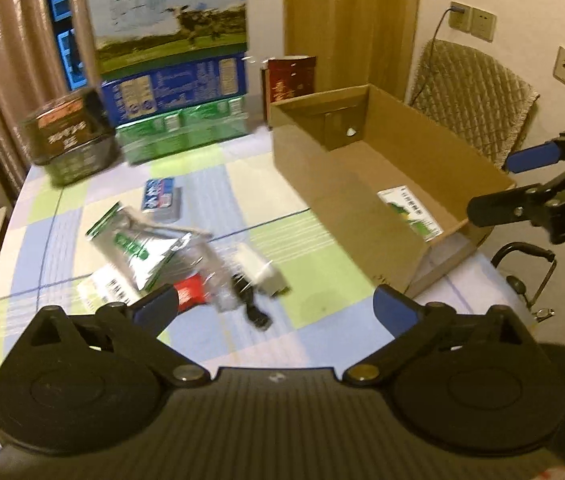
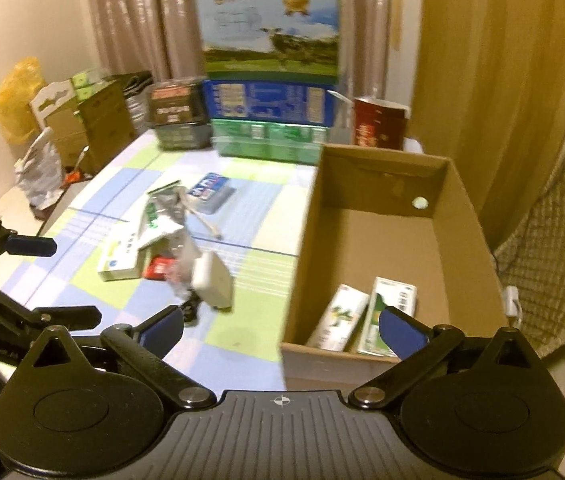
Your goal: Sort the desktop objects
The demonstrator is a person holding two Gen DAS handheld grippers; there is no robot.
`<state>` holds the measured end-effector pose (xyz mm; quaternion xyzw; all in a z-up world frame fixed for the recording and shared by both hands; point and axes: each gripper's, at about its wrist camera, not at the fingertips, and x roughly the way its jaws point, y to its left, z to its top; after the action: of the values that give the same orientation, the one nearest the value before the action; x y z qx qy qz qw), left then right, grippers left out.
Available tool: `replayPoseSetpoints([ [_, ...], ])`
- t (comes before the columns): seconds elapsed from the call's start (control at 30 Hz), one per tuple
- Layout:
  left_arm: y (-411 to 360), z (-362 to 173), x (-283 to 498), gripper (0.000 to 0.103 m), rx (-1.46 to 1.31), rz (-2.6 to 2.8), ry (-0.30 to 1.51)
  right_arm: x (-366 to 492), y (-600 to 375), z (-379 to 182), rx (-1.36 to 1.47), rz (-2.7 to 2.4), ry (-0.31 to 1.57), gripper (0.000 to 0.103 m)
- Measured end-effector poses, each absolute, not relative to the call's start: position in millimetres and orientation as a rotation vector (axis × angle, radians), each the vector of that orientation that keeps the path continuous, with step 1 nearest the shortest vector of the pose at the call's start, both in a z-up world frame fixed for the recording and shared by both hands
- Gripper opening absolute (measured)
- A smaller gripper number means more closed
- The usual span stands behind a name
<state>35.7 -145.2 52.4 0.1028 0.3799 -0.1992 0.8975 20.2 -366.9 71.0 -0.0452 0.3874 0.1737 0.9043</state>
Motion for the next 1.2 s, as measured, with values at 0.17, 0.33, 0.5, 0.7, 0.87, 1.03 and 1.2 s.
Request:
replayPoseSetpoints([
  [0.17,-105,48,29,0.102,0.191,-0.358,0.796,12,-338,72,-0.110,0.420,0.783,0.101],
  [0.33,-65,47,27,0.102,0.176,-0.297,0.807,7,-310,67,-0.128,0.476,0.777,0.101],
  [0.5,-37,42,26,0.102,0.161,-0.254,0.825,7,-292,54,-0.138,0.499,0.795,0.101],
  [0.7,-18,36,28,0.102,0.142,-0.237,0.837,7,-283,41,-0.151,0.511,0.813,0.101],
  [0.87,-11,32,32,0.102,0.123,-0.238,0.845,10,-278,31,-0.155,0.511,0.831,0.101],
  [1.03,-5,26,37,0.102,0.107,-0.237,0.859,15,-272,21,-0.166,0.513,0.849,0.101],
  [1.2,-1,17,43,0.102,0.102,-0.230,0.876,23,-269,7,-0.170,0.505,0.859,0.101],
])
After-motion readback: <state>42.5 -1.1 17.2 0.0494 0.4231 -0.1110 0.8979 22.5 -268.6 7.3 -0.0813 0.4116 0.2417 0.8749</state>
